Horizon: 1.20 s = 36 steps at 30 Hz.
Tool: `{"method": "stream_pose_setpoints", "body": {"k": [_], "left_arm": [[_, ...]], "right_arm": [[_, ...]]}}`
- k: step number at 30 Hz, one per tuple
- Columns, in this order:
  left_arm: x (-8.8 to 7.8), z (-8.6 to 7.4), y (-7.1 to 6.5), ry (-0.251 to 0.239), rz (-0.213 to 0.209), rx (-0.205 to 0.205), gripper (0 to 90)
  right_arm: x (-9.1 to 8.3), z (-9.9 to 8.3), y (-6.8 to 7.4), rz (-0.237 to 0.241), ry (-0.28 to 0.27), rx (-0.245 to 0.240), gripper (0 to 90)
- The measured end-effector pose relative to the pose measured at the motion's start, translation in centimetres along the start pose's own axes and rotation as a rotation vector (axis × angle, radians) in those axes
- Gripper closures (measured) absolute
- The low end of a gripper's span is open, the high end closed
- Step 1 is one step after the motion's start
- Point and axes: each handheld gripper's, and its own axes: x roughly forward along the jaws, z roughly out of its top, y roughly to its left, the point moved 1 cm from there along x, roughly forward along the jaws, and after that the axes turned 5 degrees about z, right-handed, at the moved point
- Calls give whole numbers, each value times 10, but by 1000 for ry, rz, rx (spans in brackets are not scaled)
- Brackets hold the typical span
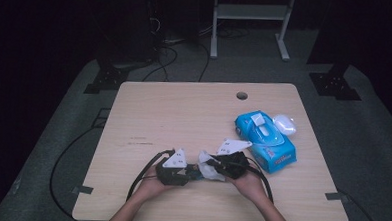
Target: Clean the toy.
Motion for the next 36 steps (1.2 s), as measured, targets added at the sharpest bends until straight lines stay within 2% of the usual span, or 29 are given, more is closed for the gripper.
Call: {"method": "stream_pose_setpoints", "body": {"k": [2,3,6,9,11,12,13,15,16,18,19,22,25,27,29,31,33,36], "left_arm": [[0,0,0,-2,-4,-1,663],[0,-1,1,-6,-7,-2,666],[-2,-2,0,-5,-3,3,677],[-3,-3,1,-5,-1,-1,680],[-3,-3,1,-7,-2,-6,679],[-2,-3,1,-7,-1,-5,680],[-2,-2,1,-5,0,-4,680],[-2,-2,-1,-8,4,1,680],[-2,-2,0,-4,4,6,681],[-3,-3,1,-3,2,9,681],[-4,-3,1,0,2,5,681],[-7,-6,2,-4,4,5,682],[-8,-6,3,-5,4,3,681],[-7,-6,3,-5,4,2,681],[-7,-6,3,-6,3,2,681],[-7,-6,3,-7,2,3,681],[-8,-6,3,-6,1,4,681],[-10,-8,4,-7,2,-4,681]], "right_arm": [[7,3,10,26,-5,-23,843],[8,3,12,23,-5,-33,843],[7,4,10,21,7,-41,844],[-1,0,-1,-50,25,-35,844],[-4,-3,-5,-62,14,-15,844],[-4,-3,-4,-66,14,-20,844],[-3,-3,-2,-62,13,-26,844],[4,0,6,29,-24,-20,844],[8,2,12,49,-21,-31,843],[13,6,17,46,-5,-66,843],[12,6,16,46,-1,-60,843],[2,1,3,-22,13,-40,844],[-17,-11,-19,-110,6,10,844],[-22,-14,-24,-142,10,13,844],[-22,-14,-24,-151,10,10,844],[-17,-12,-19,-126,-2,4,843],[-11,-9,-11,-92,-4,-22,843],[-10,-7,-9,-90,10,-41,843]]}}
